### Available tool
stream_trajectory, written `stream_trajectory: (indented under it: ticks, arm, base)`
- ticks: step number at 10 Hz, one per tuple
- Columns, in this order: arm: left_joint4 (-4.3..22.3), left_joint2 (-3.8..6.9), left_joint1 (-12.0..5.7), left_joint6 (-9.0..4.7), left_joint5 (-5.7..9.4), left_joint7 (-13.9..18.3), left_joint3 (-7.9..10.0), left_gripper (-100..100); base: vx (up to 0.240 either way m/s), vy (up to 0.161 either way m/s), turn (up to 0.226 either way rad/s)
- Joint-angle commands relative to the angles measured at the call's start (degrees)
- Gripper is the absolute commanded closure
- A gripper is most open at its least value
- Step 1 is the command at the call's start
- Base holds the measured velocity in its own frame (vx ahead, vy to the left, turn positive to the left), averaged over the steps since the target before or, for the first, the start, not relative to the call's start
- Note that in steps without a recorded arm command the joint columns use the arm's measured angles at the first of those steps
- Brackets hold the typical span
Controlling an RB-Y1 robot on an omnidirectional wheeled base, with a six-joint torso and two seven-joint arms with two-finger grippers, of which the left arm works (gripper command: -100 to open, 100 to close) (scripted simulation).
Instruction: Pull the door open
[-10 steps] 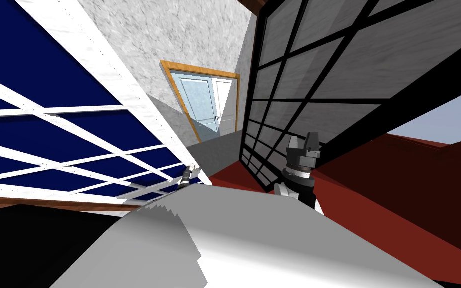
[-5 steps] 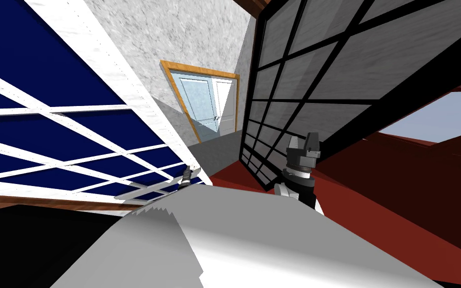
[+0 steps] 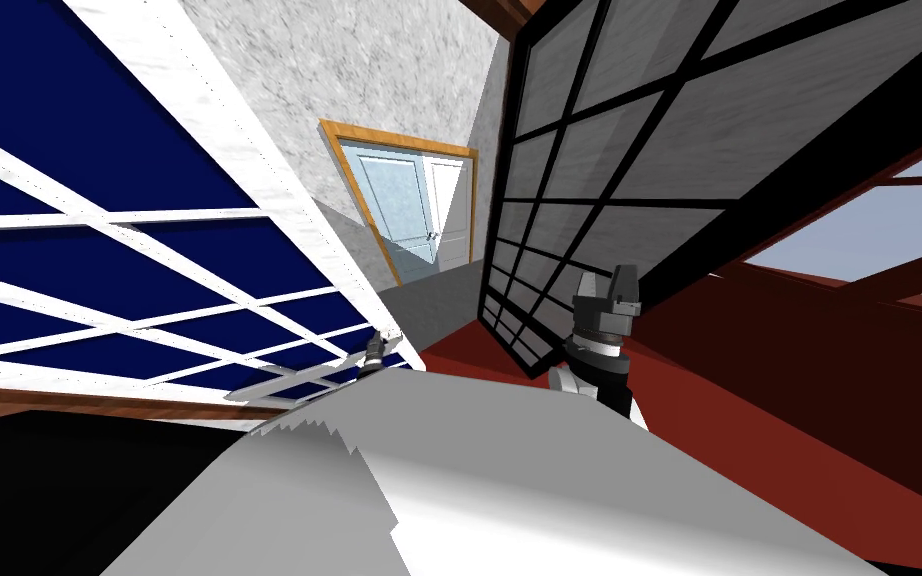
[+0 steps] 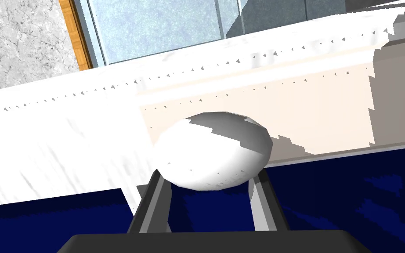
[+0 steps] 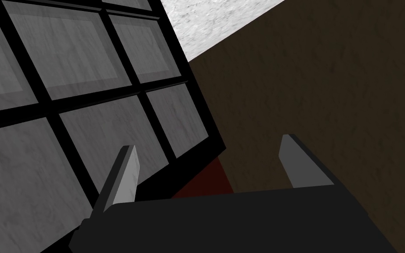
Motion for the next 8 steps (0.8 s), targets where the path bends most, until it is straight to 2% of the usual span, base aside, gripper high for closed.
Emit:
stream_trajectory:
  ticks: [1, 2, 3, 4, 5, 6, 8]
  arm:
    - [-0.79, -0.30, -0.12, 0.60, 1.06, 2.86, -1.04, 100]
    - [-0.79, -0.30, -0.12, 0.60, 1.06, 3.83, -1.04, 100]
    - [-0.70, -0.22, -0.37, 0.71, 1.82, 5.78, -1.60, 100]
    - [-0.70, -0.22, -0.37, 0.71, 1.82, 6.23, -1.60, 100]
    - [-0.61, -0.15, -0.63, 0.81, 2.59, 8.52, -2.16, 100]
    - [-0.61, -0.15, -0.63, 0.81, 2.59, 8.62, -2.16, 100]
    - [-0.43, -0.01, -1.15, 1.02, 4.12, 12.35, -3.28, 100]
  base:
    - [-0.046, 0.016, -0.029]
    - [-0.042, 0.008, -0.021]
    - [-0.042, 0.008, -0.024]
    - [-0.032, 0.008, -0.016]
    - [-0.033, 0.010, -0.031]
    - [-0.028, 0.007, -0.013]
    - [-0.042, 0.012, -0.029]
